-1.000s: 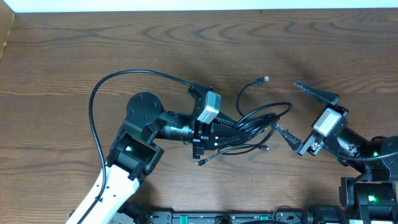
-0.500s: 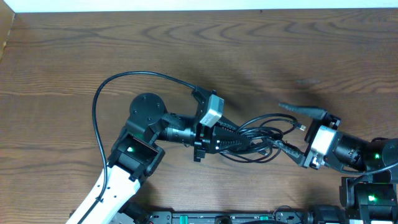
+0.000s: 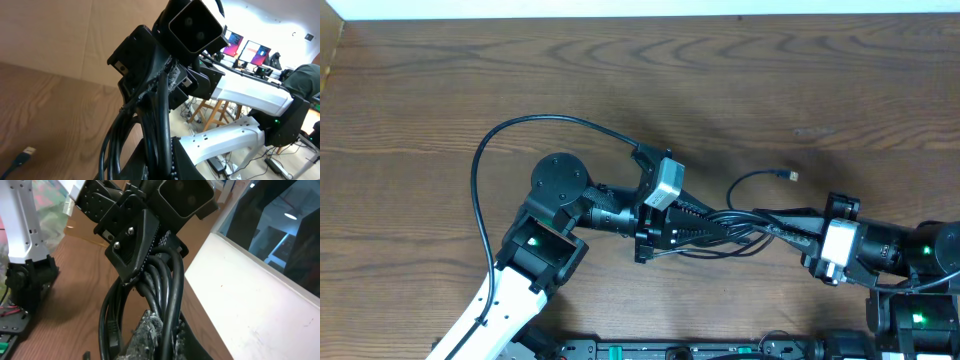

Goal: Untangle cables

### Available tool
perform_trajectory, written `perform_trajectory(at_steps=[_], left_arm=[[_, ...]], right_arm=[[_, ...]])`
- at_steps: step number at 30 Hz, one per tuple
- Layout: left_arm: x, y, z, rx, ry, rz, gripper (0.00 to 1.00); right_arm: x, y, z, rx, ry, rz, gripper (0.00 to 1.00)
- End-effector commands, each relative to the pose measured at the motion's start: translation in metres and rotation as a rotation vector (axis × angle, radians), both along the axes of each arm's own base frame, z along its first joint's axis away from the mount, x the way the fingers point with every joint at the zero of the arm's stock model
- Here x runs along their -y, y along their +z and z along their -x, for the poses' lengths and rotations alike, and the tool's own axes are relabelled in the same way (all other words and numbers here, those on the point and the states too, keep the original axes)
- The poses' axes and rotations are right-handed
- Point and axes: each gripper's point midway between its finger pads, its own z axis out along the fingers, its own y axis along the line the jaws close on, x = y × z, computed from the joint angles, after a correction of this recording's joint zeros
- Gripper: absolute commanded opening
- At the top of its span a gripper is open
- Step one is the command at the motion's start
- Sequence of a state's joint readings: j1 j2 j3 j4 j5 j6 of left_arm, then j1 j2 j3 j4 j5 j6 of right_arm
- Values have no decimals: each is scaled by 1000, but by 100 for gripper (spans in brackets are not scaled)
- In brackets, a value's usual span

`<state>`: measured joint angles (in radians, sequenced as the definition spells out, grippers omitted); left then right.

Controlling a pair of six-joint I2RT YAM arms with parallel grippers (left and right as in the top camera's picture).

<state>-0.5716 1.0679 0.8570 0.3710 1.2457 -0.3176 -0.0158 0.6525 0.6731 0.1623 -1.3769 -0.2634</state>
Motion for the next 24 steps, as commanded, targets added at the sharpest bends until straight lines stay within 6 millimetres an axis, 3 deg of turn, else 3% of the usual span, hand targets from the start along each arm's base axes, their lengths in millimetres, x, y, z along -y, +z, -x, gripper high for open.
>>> perform_trajectory(at_steps=[1, 3, 4, 6, 9, 13, 24], left_arm=[[1, 15, -9, 41, 64, 31, 7], [1, 16, -12, 39, 78, 32, 9], [1, 16, -12, 39, 78, 32, 17], [1, 16, -11, 39, 78, 32, 50], [1, 16, -11, 39, 78, 32, 72], [1, 16, -12, 38, 78, 32, 80], [1, 10, -12, 4, 79, 11, 83]], right_arm=[[-2, -1, 13, 5, 68, 12, 1], [-2, -1, 12, 5, 66, 12, 1], [-2, -1, 12, 5, 62, 11, 1], [-1, 0, 6, -13, 31, 2, 1], [2, 3, -9, -92, -59, -35, 1], [7, 6, -24, -172, -144, -80, 1], [25, 12, -58, -281, -349, -188, 1]])
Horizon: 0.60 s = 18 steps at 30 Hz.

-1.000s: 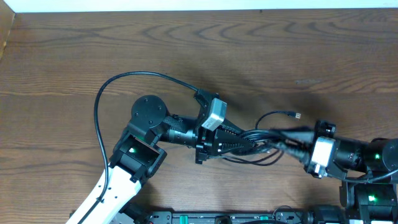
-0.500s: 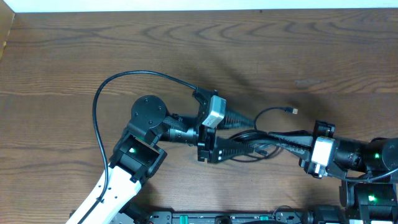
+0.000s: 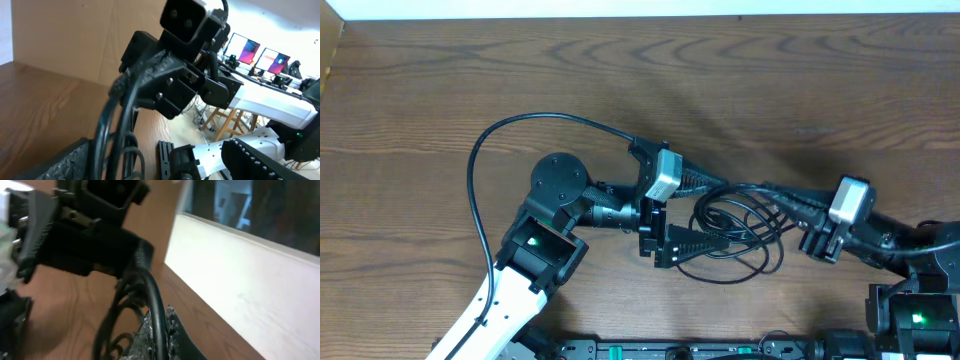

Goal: Untangle cables

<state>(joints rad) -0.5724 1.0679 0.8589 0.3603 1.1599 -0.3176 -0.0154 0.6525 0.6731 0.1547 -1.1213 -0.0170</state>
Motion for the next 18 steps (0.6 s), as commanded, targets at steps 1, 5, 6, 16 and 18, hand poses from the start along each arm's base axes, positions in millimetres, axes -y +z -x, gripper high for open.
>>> perform_trajectory(at_steps=[1, 5, 6, 16, 18], left_arm=[[-1, 8, 1, 2, -3, 2, 87], [-4, -10, -24, -123, 127, -59, 100], [-6, -18, -34, -180, 187, -83, 100], [-25, -66, -73, -424, 455, -222, 100], [-25, -65, -73, -423, 455, -221, 100]], right_arm=[[12, 6, -19, -47, -132, -60, 1], [15, 7, -23, -54, -161, -73, 1], [16, 8, -24, -59, -169, -80, 1], [20, 20, -26, -41, -191, -120, 1], [20, 22, -26, -36, -190, -126, 1]])
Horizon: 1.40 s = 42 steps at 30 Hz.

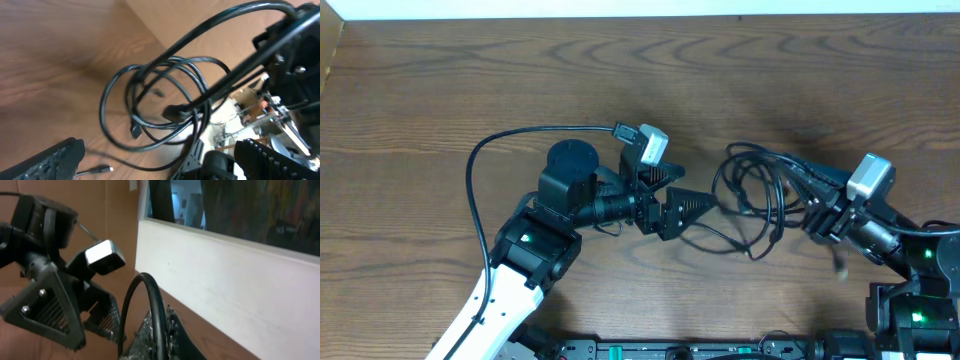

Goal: Untangle cables

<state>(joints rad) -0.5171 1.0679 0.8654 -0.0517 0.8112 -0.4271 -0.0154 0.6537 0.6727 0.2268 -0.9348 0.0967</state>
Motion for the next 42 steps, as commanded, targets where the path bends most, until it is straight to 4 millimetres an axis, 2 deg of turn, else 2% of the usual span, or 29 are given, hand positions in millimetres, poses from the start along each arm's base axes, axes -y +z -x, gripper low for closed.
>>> perform_trajectory(at_steps=[1, 5, 9, 13, 17, 32, 41, 42], left_arm=[[-3, 10, -8, 16, 44, 8, 99], [0, 18, -5, 87, 5, 22, 98], [8, 37, 19, 301, -179, 64, 98], [10, 40, 36, 436, -301, 75, 98], [10, 40, 36, 509, -313, 64, 98], [10, 49, 24, 606, -252, 52, 98], [27, 53, 47, 624, -330, 85, 99], [29, 54, 50, 628, -340, 91, 92]], right_arm=[[3, 5, -1, -9, -21, -30, 1], [3, 5, -1, -10, -20, -29, 1], [3, 5, -1, -9, -20, -29, 1], [3, 5, -1, -10, -19, -29, 1], [-3, 3, 6, -11, 33, -15, 1], [-24, -6, 45, 2, 286, 58, 1], [-27, -4, 53, 30, 325, 75, 1], [-27, -4, 53, 29, 326, 74, 1]])
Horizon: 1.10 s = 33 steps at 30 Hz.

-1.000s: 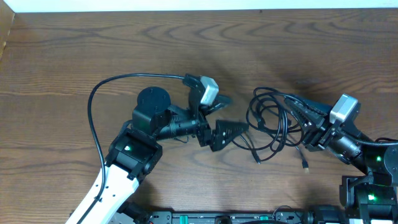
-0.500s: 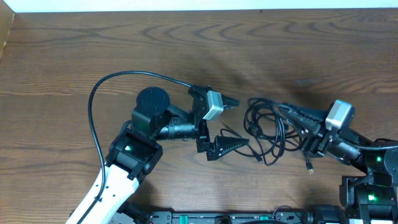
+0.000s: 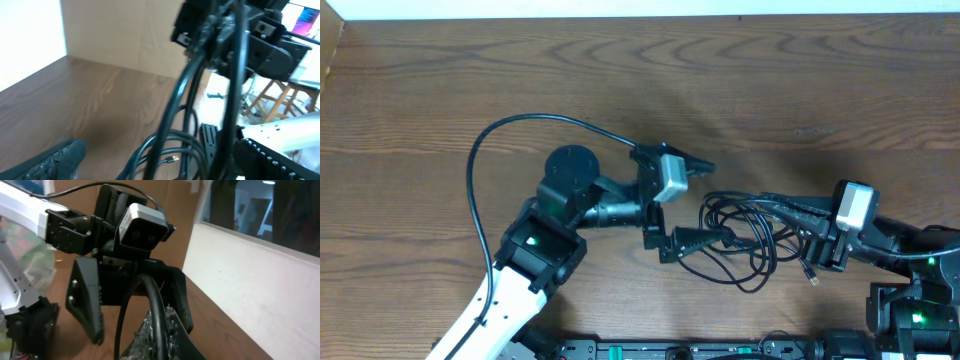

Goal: Untangle cables

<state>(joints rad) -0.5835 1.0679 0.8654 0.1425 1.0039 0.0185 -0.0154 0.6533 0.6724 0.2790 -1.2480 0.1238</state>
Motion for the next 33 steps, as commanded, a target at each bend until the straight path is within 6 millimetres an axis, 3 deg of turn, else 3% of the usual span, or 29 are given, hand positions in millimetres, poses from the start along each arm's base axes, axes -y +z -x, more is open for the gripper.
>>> perform_trajectory(at_steps=[1, 4, 7, 8, 13, 15, 17, 18, 19, 27, 33], left_arm=[[6, 13, 10, 50, -35, 23, 83], [12, 14, 19, 58, -66, 29, 51], [17, 14, 26, 75, -92, 30, 11], [18, 14, 27, 77, -95, 31, 8], [18, 19, 24, 98, -82, 46, 7], [18, 19, 16, 84, -30, 45, 8], [17, 19, 5, 50, 37, 42, 8], [17, 19, 0, 30, 70, 42, 7], [16, 19, -5, 11, 98, 42, 8], [-3, 30, -24, -46, 205, 74, 7], [-25, 54, -25, 14, 258, 128, 8]], right_arm=[[-2, 1, 5, 2, 23, 3, 1], [-2, 1, 6, 2, 24, 3, 1], [-2, 1, 6, 2, 24, 3, 1], [-2, 1, 6, 2, 24, 3, 1], [-2, -1, 5, -17, 23, 2, 1], [-2, -3, 4, -36, 22, 2, 6], [-1, -6, 2, -55, 13, 0, 33], [0, -7, 0, -65, 3, -2, 95], [2, -7, -2, -72, -9, -4, 99], [29, -27, -38, -220, -221, -35, 99], [32, -60, -36, -271, -229, 46, 99]])
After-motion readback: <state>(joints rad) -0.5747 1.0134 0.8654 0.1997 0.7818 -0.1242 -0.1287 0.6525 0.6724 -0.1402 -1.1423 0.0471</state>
